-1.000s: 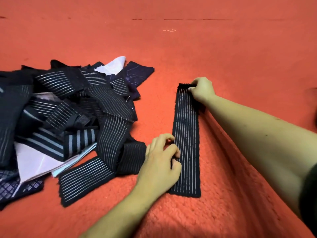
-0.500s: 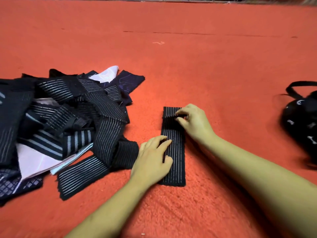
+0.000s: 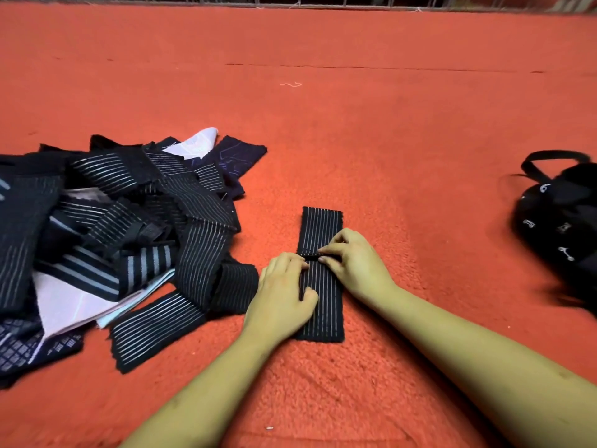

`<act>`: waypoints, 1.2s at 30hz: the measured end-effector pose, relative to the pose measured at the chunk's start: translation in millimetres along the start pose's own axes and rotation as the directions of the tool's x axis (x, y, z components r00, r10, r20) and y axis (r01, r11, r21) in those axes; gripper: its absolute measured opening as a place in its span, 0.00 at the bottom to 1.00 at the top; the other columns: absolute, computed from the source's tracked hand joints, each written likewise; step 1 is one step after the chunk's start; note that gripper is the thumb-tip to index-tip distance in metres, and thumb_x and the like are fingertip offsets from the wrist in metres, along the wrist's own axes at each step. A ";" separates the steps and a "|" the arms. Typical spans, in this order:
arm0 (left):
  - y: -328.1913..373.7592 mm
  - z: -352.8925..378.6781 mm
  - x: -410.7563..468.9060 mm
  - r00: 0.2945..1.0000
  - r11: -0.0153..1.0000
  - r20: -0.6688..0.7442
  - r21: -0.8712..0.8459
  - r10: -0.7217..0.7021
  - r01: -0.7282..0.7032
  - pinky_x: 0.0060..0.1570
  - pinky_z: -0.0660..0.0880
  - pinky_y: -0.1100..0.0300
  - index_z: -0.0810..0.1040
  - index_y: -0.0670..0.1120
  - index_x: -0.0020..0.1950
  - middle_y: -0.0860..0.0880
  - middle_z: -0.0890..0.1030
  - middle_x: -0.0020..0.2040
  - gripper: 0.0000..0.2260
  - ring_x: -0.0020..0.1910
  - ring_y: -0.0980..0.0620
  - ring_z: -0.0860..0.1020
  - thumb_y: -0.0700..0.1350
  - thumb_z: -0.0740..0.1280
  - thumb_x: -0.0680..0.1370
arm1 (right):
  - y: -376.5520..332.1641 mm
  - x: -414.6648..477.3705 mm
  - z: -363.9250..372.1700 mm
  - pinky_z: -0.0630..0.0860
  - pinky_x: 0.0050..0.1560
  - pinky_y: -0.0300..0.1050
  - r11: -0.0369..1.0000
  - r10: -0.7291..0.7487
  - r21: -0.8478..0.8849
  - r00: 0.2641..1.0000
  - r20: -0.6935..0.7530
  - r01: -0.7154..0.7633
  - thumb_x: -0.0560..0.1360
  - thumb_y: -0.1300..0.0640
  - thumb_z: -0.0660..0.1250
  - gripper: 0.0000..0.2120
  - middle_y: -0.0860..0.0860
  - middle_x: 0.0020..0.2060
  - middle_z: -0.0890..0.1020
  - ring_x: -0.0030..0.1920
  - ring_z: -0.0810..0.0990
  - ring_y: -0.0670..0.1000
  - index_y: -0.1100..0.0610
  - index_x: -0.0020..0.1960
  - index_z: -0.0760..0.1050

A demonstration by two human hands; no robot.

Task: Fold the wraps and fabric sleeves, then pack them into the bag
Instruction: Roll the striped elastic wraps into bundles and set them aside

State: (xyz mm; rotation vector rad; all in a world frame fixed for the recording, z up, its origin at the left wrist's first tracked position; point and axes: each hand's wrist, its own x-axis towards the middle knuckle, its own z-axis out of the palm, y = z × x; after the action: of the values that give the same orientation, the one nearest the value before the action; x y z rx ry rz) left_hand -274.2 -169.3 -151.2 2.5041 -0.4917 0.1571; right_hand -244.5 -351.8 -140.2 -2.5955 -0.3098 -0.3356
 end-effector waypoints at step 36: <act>-6.0 2.4 1.3 0.998 0.998 0.011 0.017 0.055 -0.056 0.69 0.64 0.54 0.76 0.49 0.70 0.53 0.72 0.60 0.27 0.62 0.52 0.68 0.53 0.57 0.72 | -29.8 61.7 -53.8 0.66 0.42 0.41 0.960 0.222 0.171 0.975 0.023 -0.223 0.74 0.61 0.70 0.03 0.48 0.40 0.80 0.43 0.76 0.48 0.57 0.48 0.80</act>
State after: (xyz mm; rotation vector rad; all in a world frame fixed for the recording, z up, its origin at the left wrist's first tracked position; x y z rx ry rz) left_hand -270.7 -166.5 -156.1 2.5109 -0.5667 0.1709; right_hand -204.2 -344.0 -63.4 -2.4293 -0.0436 -0.2139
